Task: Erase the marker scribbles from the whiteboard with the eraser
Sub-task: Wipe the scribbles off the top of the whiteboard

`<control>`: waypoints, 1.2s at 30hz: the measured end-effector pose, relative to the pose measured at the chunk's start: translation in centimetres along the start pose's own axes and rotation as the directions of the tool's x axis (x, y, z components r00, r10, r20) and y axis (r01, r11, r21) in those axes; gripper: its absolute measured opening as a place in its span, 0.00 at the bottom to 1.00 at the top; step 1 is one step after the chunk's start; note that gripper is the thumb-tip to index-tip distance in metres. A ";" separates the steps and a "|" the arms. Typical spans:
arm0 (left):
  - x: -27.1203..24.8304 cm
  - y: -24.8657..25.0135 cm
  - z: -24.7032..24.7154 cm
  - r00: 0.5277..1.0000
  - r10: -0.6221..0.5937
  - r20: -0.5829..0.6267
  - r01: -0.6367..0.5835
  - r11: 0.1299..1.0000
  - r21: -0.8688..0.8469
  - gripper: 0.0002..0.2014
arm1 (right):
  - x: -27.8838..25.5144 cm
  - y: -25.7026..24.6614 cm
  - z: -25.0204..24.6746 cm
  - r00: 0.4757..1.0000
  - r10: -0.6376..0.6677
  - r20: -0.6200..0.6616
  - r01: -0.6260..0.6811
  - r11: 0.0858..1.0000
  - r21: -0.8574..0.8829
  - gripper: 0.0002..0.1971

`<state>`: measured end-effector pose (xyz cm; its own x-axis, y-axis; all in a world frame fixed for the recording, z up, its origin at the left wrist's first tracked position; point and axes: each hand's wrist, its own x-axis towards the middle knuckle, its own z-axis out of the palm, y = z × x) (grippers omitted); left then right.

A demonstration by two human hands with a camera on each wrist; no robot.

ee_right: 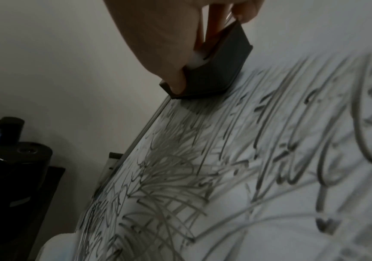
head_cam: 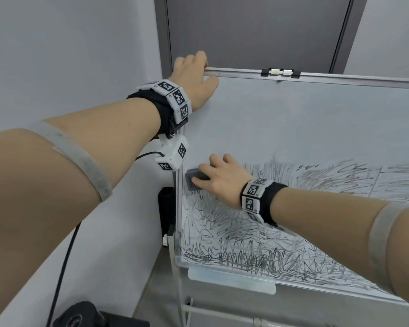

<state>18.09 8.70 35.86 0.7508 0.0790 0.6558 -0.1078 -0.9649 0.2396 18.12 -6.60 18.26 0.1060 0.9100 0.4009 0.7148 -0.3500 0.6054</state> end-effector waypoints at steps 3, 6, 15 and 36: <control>-0.1 -0.7 -0.2 1.000 0.005 -0.016 -0.005 1.000 0.011 0.18 | 0.1 0.6 -0.1 0.997 0.057 -0.044 -0.057 0.998 -0.002 0.26; -0.3 -1.1 -0.5 1.000 0.005 -0.027 -0.004 1.000 0.024 0.18 | 1.4 2.5 -1.4 0.971 0.170 -0.166 -0.172 0.985 0.003 0.24; -1.0 1.4 -0.5 0.996 -0.069 -0.053 0.081 0.956 0.283 0.21 | -2.0 2.2 -1.3 0.999 -0.029 -0.030 0.029 0.999 -0.017 0.27; 3.6 17.7 6.6 0.944 0.244 0.221 -0.284 0.944 0.170 0.24 | -9.8 5.1 -2.6 0.940 0.334 -0.069 -0.322 0.935 0.150 0.21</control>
<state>23.18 -9.72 37.72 0.8268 -0.2162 0.5192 -0.2041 -0.9756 -0.0813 18.94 -17.90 19.17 0.2907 0.7228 0.6269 0.7377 -0.5866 0.3343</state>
